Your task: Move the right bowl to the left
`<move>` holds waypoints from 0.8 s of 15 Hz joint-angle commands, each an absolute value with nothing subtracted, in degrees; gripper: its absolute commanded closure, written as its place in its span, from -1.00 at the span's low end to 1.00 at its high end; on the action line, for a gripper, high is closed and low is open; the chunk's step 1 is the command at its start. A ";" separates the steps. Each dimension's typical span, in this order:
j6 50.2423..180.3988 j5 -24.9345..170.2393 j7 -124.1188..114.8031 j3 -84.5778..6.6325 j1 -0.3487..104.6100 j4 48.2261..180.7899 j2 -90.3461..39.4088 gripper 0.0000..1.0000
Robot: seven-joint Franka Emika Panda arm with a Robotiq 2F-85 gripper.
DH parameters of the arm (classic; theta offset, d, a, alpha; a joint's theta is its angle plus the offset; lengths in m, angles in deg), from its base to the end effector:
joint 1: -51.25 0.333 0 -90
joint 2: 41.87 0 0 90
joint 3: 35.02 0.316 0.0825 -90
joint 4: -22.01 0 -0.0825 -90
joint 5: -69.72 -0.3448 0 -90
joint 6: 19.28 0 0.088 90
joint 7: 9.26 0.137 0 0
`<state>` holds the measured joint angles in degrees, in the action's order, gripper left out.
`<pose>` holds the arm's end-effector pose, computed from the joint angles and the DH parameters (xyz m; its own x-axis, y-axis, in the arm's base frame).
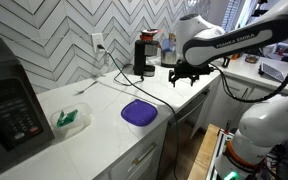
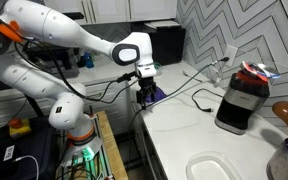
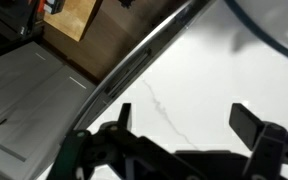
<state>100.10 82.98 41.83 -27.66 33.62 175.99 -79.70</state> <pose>0.3053 -0.0743 0.4251 0.5510 -0.7996 0.2388 -0.8345 -0.5296 0.1521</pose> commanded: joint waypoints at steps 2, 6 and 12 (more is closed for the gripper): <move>102.64 86.92 47.35 -30.94 28.66 173.67 -75.84 -1.00; 101.82 86.52 45.90 -31.88 30.07 173.96 -76.92 -1.00; 112.94 90.79 28.47 -41.60 29.91 175.71 -74.27 -1.00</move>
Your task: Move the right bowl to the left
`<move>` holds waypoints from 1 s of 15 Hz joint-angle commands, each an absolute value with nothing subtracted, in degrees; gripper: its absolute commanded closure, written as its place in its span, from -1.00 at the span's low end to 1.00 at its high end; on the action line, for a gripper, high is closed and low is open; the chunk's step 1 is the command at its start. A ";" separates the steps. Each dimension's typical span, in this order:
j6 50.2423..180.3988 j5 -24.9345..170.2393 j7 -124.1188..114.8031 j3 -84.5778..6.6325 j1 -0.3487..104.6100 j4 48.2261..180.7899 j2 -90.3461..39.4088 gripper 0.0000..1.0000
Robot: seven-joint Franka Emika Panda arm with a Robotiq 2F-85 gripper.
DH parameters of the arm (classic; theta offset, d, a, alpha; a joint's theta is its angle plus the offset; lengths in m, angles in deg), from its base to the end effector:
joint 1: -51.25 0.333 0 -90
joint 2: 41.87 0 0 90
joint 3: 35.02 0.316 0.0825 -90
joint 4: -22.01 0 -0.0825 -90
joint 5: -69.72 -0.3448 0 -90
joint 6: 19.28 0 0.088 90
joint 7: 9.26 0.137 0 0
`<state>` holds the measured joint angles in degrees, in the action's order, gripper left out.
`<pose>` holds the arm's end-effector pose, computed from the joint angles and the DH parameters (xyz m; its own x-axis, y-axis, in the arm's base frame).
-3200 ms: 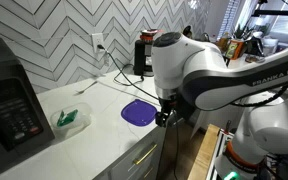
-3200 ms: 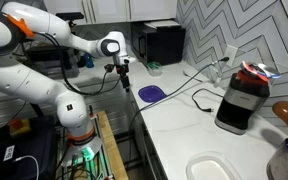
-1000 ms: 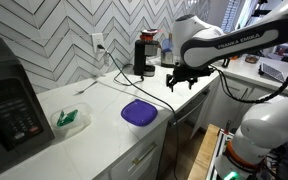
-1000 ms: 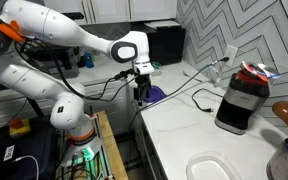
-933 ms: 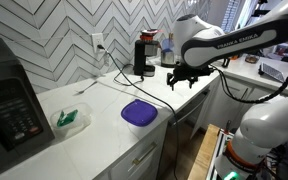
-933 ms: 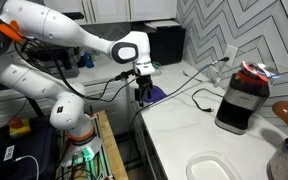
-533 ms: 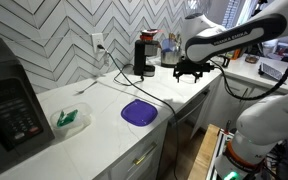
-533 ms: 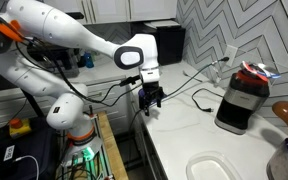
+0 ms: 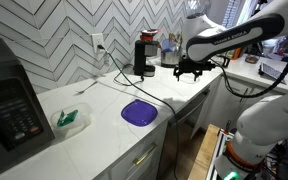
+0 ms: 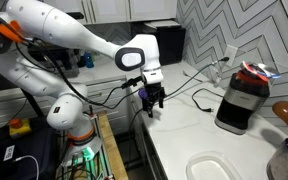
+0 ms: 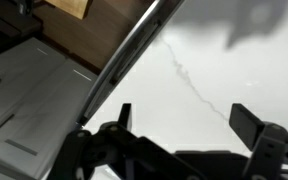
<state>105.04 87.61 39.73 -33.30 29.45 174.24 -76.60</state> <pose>0.3095 -0.1340 0.4311 0.4944 -0.8236 0.2778 -0.8685 -0.4808 0.1205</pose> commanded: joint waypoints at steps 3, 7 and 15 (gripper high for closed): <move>121.31 92.36 14.63 -53.13 32.77 174.90 -69.68 -1.00; 125.55 90.06 -5.57 -69.67 41.88 169.43 -62.29 -1.00; 124.79 77.32 -27.84 -72.66 42.95 154.33 -46.38 -1.00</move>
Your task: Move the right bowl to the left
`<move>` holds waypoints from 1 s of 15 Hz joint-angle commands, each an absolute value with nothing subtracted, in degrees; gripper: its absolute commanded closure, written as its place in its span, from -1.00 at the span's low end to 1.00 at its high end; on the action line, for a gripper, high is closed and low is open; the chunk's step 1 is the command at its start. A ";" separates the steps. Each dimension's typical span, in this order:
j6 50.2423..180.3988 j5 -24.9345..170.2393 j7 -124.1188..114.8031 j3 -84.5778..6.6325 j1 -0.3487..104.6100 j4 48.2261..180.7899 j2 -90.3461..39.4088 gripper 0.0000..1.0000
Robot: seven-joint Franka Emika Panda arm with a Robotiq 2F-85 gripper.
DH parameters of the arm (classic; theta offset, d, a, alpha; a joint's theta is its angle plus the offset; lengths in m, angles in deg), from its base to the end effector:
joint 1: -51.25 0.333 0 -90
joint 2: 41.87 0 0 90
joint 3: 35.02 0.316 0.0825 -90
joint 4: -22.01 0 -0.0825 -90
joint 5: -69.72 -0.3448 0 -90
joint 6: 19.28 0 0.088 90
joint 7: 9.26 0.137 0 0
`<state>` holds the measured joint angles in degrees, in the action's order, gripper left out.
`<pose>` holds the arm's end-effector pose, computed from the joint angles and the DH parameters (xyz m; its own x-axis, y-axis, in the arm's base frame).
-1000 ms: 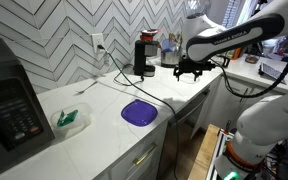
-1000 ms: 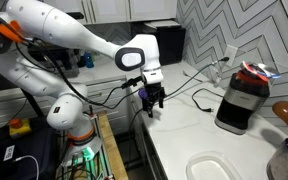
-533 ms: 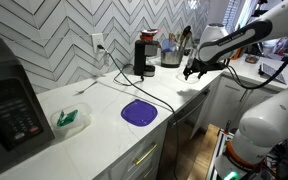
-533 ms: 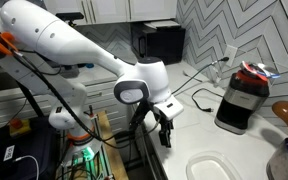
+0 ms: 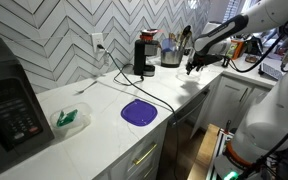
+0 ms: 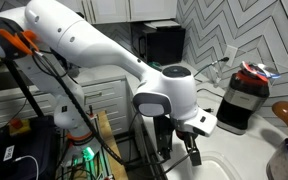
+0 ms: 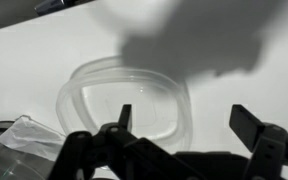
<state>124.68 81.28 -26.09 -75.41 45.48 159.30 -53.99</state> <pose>0.3248 -0.3472 0.4026 0.9032 -0.3393 0.2629 -0.3761 -0.9208 0.1037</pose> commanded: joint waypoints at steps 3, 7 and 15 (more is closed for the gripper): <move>127.36 76.98 -18.94 -67.48 39.65 152.19 -40.83 -1.00; 125.08 74.06 -17.10 -61.99 35.93 148.69 -36.82 -0.47; 122.81 70.90 -19.45 -57.27 32.04 147.21 -36.42 0.75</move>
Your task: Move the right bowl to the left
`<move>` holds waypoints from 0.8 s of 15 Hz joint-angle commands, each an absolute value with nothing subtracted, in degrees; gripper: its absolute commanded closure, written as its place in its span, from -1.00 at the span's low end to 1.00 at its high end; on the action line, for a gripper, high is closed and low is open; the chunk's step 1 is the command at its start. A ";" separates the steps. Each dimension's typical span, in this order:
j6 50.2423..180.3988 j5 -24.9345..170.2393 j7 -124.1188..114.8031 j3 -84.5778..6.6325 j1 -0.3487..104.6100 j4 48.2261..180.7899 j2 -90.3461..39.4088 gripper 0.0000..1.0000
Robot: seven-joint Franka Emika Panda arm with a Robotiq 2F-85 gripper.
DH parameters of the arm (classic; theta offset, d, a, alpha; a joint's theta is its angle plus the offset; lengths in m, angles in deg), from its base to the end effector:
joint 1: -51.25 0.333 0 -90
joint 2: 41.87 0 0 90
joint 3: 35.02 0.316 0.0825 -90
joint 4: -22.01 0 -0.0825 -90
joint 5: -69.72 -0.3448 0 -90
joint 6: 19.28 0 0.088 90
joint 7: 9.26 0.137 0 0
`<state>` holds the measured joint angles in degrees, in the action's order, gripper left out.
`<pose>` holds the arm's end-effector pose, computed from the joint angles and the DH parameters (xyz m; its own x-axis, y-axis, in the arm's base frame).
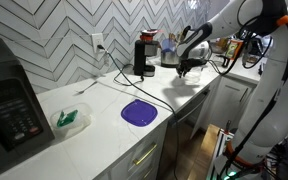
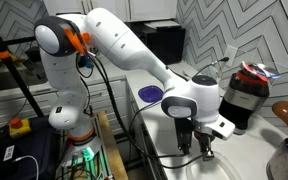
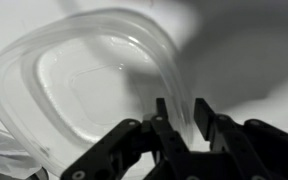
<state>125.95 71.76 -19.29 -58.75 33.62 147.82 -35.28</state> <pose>0.4102 -0.3581 0.3571 0.8575 -0.4682 0.2133 -0.4974 -0.8603 0.1115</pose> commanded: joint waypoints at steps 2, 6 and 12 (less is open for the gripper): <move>119.59 74.79 -12.84 -57.50 33.03 147.80 -38.55 1.00; 110.04 76.00 -6.91 -55.84 33.77 148.91 -45.17 0.96; 112.61 77.71 -16.26 -49.81 36.33 159.26 -64.19 0.96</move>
<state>112.18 76.21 -13.25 -52.00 34.90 152.05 -53.77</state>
